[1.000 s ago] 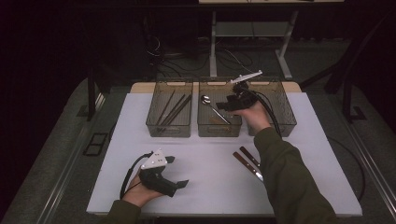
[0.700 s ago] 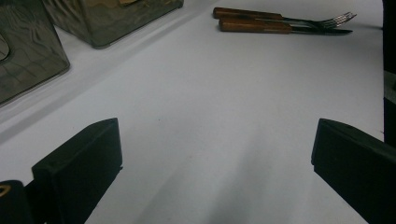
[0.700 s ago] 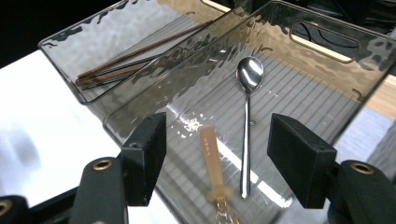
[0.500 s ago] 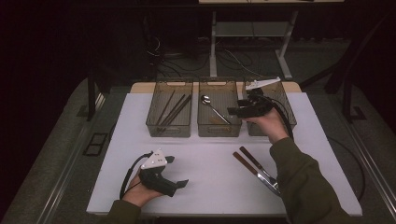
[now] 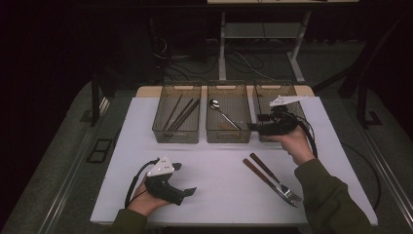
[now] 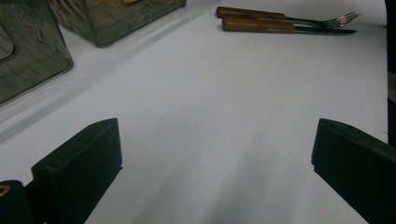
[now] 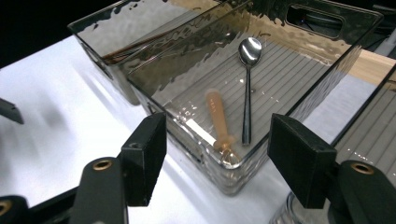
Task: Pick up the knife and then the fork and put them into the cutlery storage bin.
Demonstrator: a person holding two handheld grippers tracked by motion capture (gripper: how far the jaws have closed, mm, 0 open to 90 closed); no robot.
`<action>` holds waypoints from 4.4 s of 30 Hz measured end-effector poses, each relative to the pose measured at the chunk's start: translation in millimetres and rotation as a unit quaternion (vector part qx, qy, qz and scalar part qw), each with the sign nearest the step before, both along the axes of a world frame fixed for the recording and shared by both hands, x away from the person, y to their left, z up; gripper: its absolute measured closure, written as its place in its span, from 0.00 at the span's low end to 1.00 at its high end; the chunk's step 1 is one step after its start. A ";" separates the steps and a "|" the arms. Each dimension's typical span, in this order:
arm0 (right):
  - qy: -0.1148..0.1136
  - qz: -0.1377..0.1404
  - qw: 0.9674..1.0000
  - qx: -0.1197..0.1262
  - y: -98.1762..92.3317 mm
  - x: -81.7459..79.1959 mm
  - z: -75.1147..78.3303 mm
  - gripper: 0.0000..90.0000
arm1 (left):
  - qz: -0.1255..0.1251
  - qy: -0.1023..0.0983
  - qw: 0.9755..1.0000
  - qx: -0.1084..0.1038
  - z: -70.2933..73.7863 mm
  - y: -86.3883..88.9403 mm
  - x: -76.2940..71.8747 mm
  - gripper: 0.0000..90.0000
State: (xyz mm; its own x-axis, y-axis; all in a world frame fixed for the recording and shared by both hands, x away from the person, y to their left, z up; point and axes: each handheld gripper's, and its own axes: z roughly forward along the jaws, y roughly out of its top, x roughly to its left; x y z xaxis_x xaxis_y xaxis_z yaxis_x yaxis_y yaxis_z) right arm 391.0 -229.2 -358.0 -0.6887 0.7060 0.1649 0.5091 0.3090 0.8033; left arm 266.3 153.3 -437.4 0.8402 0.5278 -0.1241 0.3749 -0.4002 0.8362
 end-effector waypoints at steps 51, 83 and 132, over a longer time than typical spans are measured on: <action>0.029 -0.027 0.999 -0.011 -74.4 -107.9 -58.1 0.40 | -0.001 -0.003 1.000 0.003 1.6 1.2 -0.8 0.01; 0.105 0.002 0.989 -0.100 -34.4 -93.1 -79.0 0.76 | -0.002 -0.003 1.000 0.006 0.9 0.2 -0.7 0.01; 0.249 0.057 0.915 -0.312 17.8 -45.7 -61.9 0.84 | -0.007 -0.001 1.000 0.007 -0.5 -2.1 0.0 0.01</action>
State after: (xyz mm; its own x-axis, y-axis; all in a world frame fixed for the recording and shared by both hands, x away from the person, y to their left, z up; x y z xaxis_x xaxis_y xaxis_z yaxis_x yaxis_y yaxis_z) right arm 345.3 -211.5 -419.9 -0.7125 0.6985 0.0667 0.7003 0.7020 0.1295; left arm 266.3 151.1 -437.9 0.8482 0.5169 -0.1156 0.3678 -0.4178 0.8307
